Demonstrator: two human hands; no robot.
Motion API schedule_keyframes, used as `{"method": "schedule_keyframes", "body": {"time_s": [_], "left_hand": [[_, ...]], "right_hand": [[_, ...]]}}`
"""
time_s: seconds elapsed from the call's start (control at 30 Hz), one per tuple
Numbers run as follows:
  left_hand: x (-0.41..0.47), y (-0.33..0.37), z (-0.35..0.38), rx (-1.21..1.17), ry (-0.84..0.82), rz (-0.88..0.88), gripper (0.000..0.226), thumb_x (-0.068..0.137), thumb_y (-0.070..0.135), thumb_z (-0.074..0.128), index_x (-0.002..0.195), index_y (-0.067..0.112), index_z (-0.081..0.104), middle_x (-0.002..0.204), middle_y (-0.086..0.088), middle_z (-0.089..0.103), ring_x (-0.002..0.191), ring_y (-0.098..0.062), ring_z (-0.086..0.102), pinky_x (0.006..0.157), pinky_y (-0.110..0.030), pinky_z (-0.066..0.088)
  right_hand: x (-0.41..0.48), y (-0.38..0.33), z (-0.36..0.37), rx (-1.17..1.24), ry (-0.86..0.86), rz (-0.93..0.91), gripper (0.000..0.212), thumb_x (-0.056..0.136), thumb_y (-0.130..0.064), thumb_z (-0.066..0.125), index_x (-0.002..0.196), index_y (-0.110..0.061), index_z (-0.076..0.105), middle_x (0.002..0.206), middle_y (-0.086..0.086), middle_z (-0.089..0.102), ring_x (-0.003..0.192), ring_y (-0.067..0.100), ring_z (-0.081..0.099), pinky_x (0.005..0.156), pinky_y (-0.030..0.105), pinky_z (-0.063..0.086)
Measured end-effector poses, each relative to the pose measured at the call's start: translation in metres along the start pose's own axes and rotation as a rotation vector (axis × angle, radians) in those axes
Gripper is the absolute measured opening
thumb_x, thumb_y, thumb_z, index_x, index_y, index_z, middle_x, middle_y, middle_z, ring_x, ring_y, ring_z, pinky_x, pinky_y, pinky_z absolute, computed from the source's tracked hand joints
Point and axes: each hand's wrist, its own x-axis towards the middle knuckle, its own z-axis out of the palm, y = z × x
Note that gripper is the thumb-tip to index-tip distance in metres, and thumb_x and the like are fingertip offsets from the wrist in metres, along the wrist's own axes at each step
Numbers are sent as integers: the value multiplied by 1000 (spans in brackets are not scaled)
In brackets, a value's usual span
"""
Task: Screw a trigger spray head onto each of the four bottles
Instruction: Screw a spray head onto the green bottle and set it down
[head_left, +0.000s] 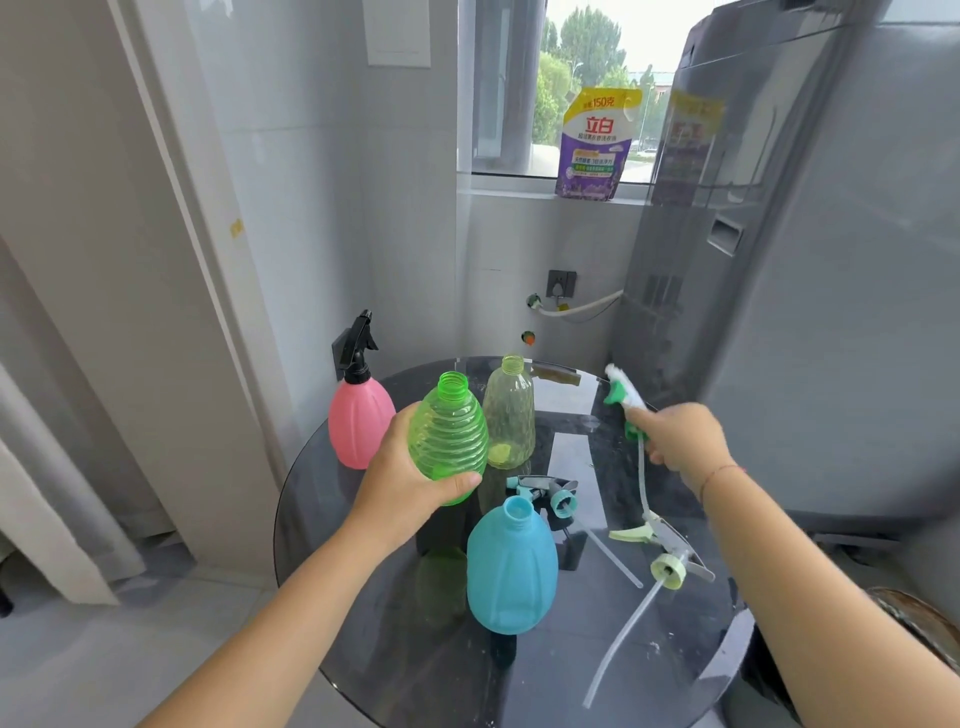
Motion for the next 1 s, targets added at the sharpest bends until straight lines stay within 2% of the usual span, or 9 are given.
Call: {"method": "schedule_keyframes", "body": {"time_s": [0.13, 0.23, 0.3, 0.4, 0.6, 0.7, 0.83, 0.93, 1.0], "left_hand": [[16, 20, 3, 33, -66, 66, 82, 62, 29, 89, 127, 41, 39, 120, 20, 57, 109, 3, 55, 87, -15, 42], [25, 33, 8, 98, -137, 106, 87, 61, 35, 87, 133, 35, 38, 127, 13, 55, 113, -7, 55, 95, -27, 45], [27, 37, 9, 139, -163, 124, 88, 61, 39, 85, 135, 34, 38, 128, 13, 53, 113, -8, 54, 93, -26, 45], [27, 38, 10, 164, -178, 125, 88, 62, 38, 85, 136, 33, 37, 127, 11, 53, 111, -10, 55, 89, -24, 45], [24, 36, 11, 201, -230, 118, 88, 62, 39, 85, 135, 32, 37, 128, 8, 53, 111, -12, 55, 96, -36, 49], [24, 37, 11, 190, -254, 124, 87, 62, 40, 85, 134, 34, 37, 126, 11, 54, 109, -8, 56, 92, -29, 49], [25, 41, 6, 76, -251, 90, 83, 61, 41, 86, 129, 43, 38, 119, 22, 57, 105, 6, 55, 83, -16, 45], [29, 45, 2, -54, -259, 31, 88, 58, 40, 89, 133, 36, 43, 122, 19, 61, 111, -1, 58, 97, -30, 48], [31, 51, -2, -149, -310, 16, 88, 58, 35, 90, 133, 33, 45, 122, 13, 64, 114, -8, 60, 102, -38, 47]], "right_hand": [[-29, -58, -38, 587, 20, -329, 23, 87, -28, 64, 73, -11, 71, 68, 14, 67, 61, 20, 59, 66, 33, 58], [-55, -103, -64, 774, 21, -530, 14, 89, -23, 63, 87, -13, 72, 78, 13, 71, 63, 16, 64, 67, 30, 61], [-68, -125, -75, 840, 17, -603, 21, 90, -23, 64, 97, -4, 70, 81, 15, 71, 66, 19, 64, 66, 31, 61], [-80, -144, -81, 888, -1, -647, 28, 91, -22, 63, 105, 2, 67, 90, 21, 69, 73, 26, 63, 69, 35, 62], [-84, -154, -74, 968, -7, -639, 20, 91, -24, 62, 99, -5, 67, 91, 24, 67, 68, 22, 62, 68, 34, 62], [-81, -153, -65, 971, -21, -633, 17, 91, -22, 62, 96, -7, 67, 88, 21, 67, 68, 23, 62, 66, 31, 61], [-75, -146, -50, 948, -39, -624, 26, 91, -20, 63, 105, 2, 65, 84, 17, 69, 69, 24, 63, 67, 34, 61], [-75, -136, -32, 891, -85, -618, 27, 91, -18, 63, 105, 5, 66, 84, 17, 70, 72, 24, 64, 74, 38, 61], [-77, -129, -20, 821, -126, -641, 26, 89, -20, 65, 103, 3, 67, 87, 15, 72, 76, 19, 67, 76, 34, 59]]}}
